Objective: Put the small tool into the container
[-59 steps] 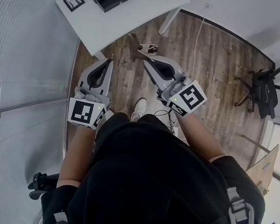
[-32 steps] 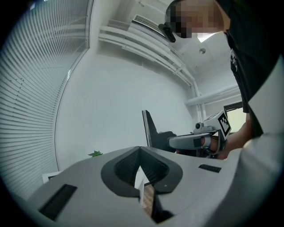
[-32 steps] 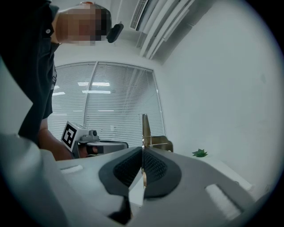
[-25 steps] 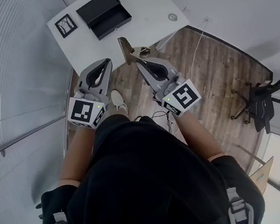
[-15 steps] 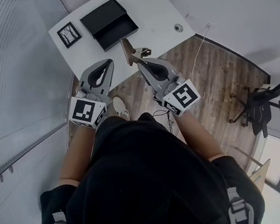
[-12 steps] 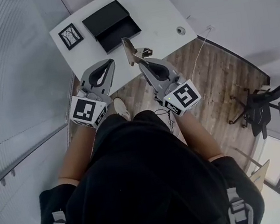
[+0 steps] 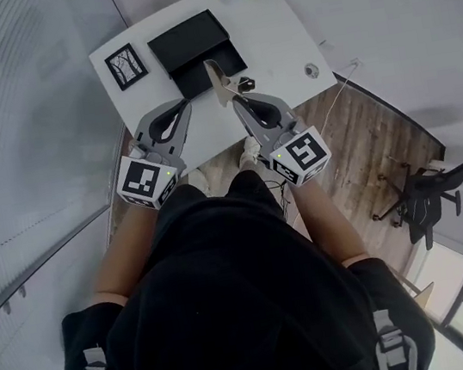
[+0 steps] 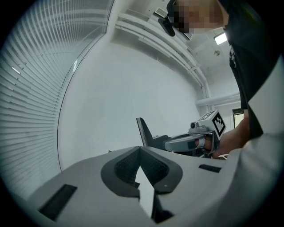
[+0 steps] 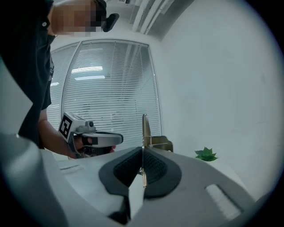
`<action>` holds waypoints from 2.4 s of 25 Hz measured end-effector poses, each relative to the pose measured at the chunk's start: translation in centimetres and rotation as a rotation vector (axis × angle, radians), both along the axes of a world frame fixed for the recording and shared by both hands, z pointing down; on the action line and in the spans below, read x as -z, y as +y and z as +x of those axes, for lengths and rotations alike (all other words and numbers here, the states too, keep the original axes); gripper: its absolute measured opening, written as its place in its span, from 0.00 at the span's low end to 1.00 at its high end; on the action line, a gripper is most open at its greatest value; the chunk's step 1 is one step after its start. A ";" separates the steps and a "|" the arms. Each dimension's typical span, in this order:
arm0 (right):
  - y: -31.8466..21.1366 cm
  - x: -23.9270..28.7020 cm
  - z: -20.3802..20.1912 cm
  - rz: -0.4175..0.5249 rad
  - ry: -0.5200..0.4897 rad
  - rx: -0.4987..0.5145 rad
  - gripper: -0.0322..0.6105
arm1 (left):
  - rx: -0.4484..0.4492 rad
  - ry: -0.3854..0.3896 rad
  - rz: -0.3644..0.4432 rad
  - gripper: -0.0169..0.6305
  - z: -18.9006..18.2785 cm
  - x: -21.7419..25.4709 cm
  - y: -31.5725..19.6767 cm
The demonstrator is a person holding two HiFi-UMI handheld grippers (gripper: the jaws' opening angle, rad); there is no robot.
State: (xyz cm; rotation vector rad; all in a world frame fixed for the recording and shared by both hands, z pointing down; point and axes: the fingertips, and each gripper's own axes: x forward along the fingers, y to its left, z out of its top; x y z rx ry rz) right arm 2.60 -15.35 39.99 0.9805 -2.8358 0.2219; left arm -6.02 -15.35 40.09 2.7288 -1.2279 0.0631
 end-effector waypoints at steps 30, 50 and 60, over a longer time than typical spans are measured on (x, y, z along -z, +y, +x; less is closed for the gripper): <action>-16.2 -22.2 -2.0 -0.218 0.768 0.895 0.07 | 0.671 -0.057 -0.028 0.04 -1.7 -6.7 -11.6; -13.3 -33.0 -1.9 -0.291 1.023 1.076 0.07 | 0.774 -0.028 -0.038 0.04 -0.8 -8.3 -10.7; -13.6 -33.6 -1.9 -0.279 1.025 1.037 0.08 | 0.756 -0.026 -0.044 0.04 -0.5 -8.2 -10.3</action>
